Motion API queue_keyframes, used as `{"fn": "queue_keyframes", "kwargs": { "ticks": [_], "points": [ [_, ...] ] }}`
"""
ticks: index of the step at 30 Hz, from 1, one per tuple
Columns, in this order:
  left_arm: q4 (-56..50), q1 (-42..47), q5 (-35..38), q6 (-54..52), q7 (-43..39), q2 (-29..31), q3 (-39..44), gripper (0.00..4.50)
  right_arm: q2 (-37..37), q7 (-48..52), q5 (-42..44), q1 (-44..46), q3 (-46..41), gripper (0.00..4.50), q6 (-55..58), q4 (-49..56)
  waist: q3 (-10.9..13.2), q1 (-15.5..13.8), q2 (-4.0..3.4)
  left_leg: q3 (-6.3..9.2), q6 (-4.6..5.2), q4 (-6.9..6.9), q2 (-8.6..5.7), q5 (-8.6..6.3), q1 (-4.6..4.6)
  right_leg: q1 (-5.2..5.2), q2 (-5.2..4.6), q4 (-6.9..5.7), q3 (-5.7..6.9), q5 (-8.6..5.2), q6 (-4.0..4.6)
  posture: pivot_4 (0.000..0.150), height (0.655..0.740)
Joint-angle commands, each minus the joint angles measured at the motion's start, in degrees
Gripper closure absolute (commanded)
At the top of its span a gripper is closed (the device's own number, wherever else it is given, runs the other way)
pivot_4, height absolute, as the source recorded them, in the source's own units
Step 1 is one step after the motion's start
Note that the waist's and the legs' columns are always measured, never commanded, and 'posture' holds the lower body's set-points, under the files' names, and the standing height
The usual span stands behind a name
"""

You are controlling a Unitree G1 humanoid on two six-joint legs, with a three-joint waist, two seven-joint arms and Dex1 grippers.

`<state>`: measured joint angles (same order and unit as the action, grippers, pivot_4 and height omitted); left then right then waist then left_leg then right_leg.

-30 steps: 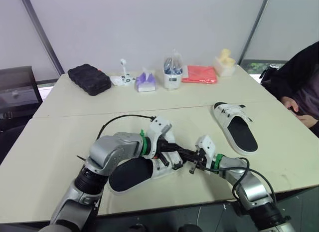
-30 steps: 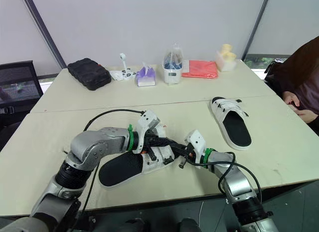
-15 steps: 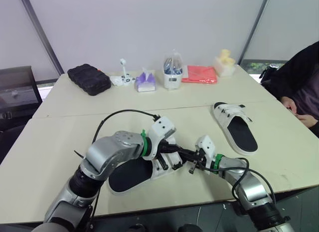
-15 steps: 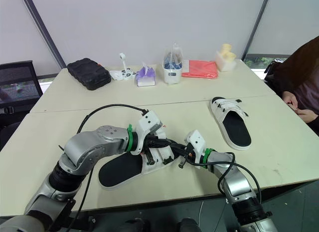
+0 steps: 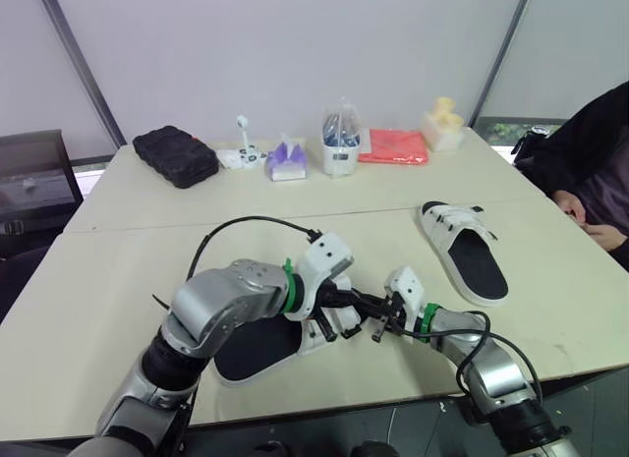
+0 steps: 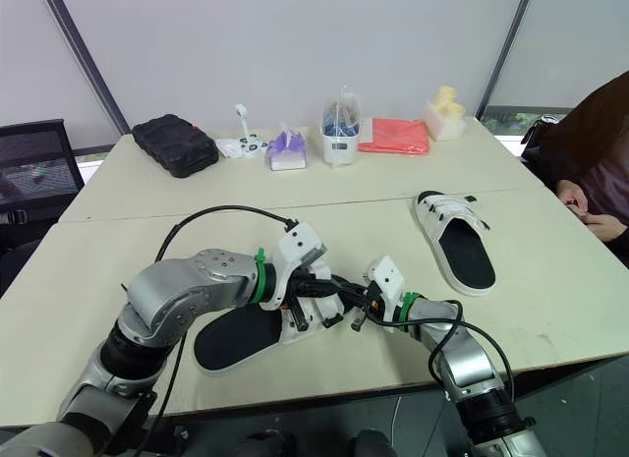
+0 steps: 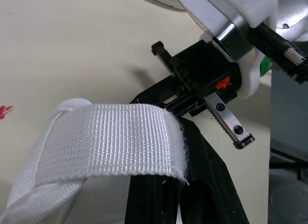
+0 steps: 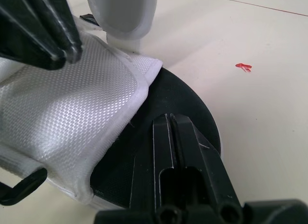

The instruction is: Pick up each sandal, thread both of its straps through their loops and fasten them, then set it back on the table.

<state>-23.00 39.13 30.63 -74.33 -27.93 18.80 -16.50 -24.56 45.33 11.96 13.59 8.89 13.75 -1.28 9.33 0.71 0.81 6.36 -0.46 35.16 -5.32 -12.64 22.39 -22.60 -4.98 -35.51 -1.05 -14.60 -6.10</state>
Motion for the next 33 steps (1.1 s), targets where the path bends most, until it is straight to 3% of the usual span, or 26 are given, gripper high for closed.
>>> {"fn": "queue_keyframes", "kwargs": {
  "ticks": [1,7,17,27,30,33],
  "points": [
    [-0.37,-0.33,1.52,-0.82,0.58,-0.99,4.67,3.73,-0.02,-0.02,-1.35,-1.51,1.49,4.50,1.98,-2.13,0.01,-0.01,0.00,0.00,0.01,0.00,0.00,0.00,0.00,0.00,0.00,0.00,0.00,0.00,0.00,0.150,0.7400],
    [-2.56,-1.59,4.05,-5.58,3.85,-4.73,12.50,0.87,-0.08,0.12,-1.24,-1.36,1.36,4.50,2.25,-2.31,0.04,-0.01,0.05,0.00,-0.01,0.00,0.00,0.00,0.01,0.02,0.00,0.03,0.00,0.08,-0.14,0.150,0.7400],
    [-10.99,-8.03,7.60,-11.14,8.73,-9.77,19.93,0.87,0.20,0.59,-1.34,-0.76,1.69,4.50,2.01,-3.30,0.05,-0.04,0.08,-0.01,-0.08,0.01,0.01,-0.02,0.00,0.03,0.01,0.05,0.01,0.10,-0.16,0.150,0.7400],
    [-9.65,-9.29,5.90,-10.63,12.73,-15.05,17.84,0.87,0.41,1.10,-1.55,-0.36,2.05,4.50,1.88,-3.91,0.06,0.03,0.10,-0.01,-0.11,0.01,0.02,-0.03,-0.01,0.05,0.04,0.05,0.03,0.10,-0.14,0.150,0.7400],
    [-8.95,-9.39,4.51,-8.53,13.79,-14.91,16.25,1.65,0.27,1.19,-1.50,-0.35,1.93,4.50,2.00,-3.76,0.06,0.01,0.11,-0.02,-0.11,0.02,0.02,-0.02,-0.02,0.06,0.05,0.06,0.04,0.10,-0.13,0.150,0.7400],
    [-9.07,-9.76,4.25,-7.86,14.35,-14.79,16.11,3.11,0.03,1.28,-1.46,-0.58,1.76,4.50,2.00,-3.63,0.06,0.01,0.10,-0.03,-0.12,0.02,0.02,-0.02,-0.02,0.06,0.05,0.06,0.04,0.10,-0.12,0.150,0.7400]
  ]
}}
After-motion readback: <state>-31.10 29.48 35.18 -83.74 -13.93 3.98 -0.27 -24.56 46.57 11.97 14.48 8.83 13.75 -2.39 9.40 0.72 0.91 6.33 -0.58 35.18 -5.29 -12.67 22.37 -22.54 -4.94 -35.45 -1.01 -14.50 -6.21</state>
